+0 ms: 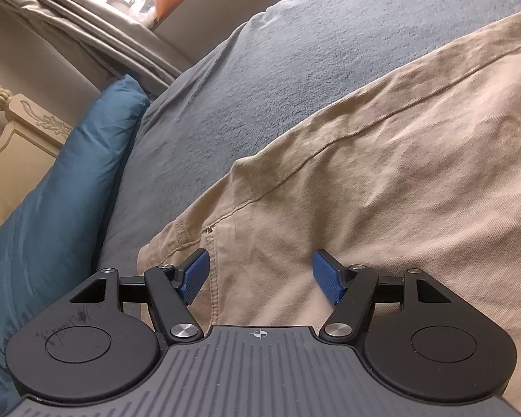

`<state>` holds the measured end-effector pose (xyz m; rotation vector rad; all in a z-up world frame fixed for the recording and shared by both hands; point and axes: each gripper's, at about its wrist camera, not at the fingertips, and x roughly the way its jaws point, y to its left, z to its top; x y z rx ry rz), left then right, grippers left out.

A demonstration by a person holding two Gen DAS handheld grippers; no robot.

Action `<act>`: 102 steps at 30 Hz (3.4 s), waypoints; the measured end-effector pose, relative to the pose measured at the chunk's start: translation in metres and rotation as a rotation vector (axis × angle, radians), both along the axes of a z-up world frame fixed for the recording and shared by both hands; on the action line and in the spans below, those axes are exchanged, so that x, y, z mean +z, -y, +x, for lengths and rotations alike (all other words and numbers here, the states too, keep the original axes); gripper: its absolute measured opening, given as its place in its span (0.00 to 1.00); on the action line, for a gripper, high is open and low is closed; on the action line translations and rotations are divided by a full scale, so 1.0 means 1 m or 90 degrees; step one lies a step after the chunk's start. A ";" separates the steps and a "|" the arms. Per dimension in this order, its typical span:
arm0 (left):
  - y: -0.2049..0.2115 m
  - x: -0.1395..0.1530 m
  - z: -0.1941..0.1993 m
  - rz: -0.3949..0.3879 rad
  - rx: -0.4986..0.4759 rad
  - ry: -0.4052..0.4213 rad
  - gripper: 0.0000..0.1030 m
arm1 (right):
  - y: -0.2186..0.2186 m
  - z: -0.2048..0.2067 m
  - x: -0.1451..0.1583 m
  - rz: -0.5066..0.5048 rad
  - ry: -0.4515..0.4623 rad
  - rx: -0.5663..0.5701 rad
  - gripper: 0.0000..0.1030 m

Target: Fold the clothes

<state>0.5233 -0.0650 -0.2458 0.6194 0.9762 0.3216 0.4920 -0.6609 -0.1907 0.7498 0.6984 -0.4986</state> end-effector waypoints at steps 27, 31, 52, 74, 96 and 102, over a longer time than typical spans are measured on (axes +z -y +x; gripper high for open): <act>-0.021 0.011 -0.023 -0.076 0.009 0.020 0.65 | -0.253 0.141 -0.035 -0.073 -0.155 0.477 0.05; -0.035 0.014 -0.022 -0.109 0.030 0.039 0.65 | -0.239 0.161 -0.019 -0.120 -0.154 0.366 0.09; -0.091 0.017 -0.031 -0.208 0.105 0.079 0.66 | -0.386 0.133 0.008 -0.015 -0.163 0.641 0.11; -0.115 0.013 -0.039 -0.264 0.108 0.101 0.76 | -0.573 0.144 -0.019 0.001 -0.193 0.805 0.10; -0.042 0.026 -0.029 -0.254 0.007 0.046 0.76 | -0.319 0.159 -0.021 0.027 -0.250 0.508 0.10; -0.037 0.024 -0.024 -0.231 0.015 0.032 0.76 | -0.268 0.157 -0.006 0.022 -0.156 0.404 0.11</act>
